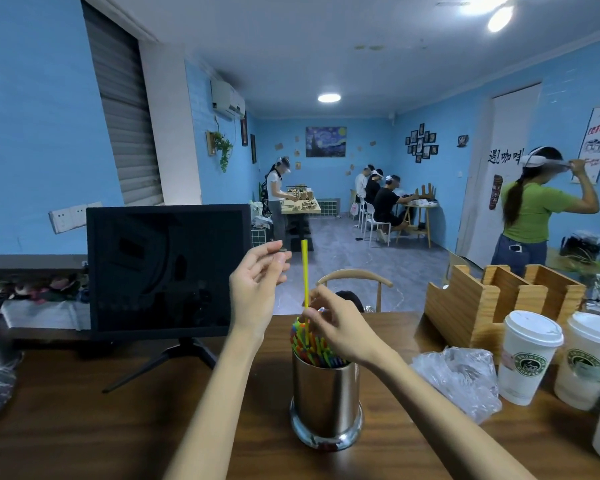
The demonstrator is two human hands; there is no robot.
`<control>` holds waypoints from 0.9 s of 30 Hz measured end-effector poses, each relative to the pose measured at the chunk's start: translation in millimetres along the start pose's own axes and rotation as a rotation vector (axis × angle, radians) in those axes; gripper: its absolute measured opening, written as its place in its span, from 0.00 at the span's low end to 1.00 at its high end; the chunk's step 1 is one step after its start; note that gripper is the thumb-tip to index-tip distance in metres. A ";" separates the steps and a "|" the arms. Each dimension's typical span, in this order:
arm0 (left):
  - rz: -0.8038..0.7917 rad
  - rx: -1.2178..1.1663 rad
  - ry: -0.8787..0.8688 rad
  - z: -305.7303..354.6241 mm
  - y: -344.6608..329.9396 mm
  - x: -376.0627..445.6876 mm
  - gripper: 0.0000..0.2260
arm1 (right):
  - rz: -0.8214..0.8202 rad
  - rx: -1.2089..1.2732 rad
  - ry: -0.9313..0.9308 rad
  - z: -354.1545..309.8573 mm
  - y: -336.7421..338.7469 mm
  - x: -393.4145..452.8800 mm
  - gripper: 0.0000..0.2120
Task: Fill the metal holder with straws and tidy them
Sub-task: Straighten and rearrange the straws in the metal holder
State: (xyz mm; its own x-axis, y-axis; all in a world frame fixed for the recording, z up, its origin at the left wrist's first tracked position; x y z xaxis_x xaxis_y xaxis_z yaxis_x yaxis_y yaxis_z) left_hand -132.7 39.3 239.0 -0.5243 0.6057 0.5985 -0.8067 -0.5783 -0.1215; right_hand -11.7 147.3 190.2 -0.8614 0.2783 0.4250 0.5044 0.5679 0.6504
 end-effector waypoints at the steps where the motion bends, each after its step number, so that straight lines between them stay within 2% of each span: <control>1: -0.006 0.061 0.039 -9.0 4.2 -2.4 0.07 | 0.039 0.075 -0.009 2.8 2.8 -0.2 0.06; 4: -0.096 0.400 0.248 -49.8 19.7 -12.0 0.06 | 0.159 0.214 -0.047 14.1 15.5 -1.4 0.07; 6: -0.238 0.591 0.408 -75.3 23.2 -25.5 0.05 | 0.196 0.150 -0.048 19.5 23.7 -2.3 0.08; 8: -0.296 0.652 0.476 -86.1 23.0 -38.8 0.02 | 0.181 0.038 -0.037 25.1 26.8 -2.3 0.10; 10: -0.292 0.665 0.468 -88.2 21.3 -43.9 0.00 | 0.147 -0.085 -0.041 32.6 24.3 -3.4 0.15; 13: -0.292 0.670 0.458 -88.1 18.1 -43.9 0.02 | 0.102 -0.206 -0.078 37.6 16.4 -8.3 0.37; 16: -0.296 0.672 0.450 -88.5 16.9 -44.1 0.03 | 0.103 -0.226 -0.122 40.3 12.8 -13.1 0.49; 24: -0.269 0.656 0.400 -80.1 10.0 -43.6 0.06 | 0.097 -0.287 -0.165 39.8 17.6 -12.4 0.57; 27: -0.205 0.569 0.311 -72.4 11.2 -38.7 0.07 | 0.107 -0.234 -0.177 45.1 16.1 -11.4 0.55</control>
State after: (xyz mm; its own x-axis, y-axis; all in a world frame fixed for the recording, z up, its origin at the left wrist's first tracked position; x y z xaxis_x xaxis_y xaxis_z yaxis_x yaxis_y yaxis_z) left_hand -141.3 49.0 157.1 -0.4990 0.8134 0.2991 -0.6736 -0.5811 0.4567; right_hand 3.5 188.2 167.5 -0.7893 0.4690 0.3962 0.5755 0.3403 0.7437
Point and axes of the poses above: each hand's wrist, its own x-axis towards the middle knuckle, its own y-axis out of the back of the hand, z = x × y, the point moved 6 cm from there along x, towards the middle knuckle, and after that the axes turned 12 degrees about -z, right-handed, at the moved point
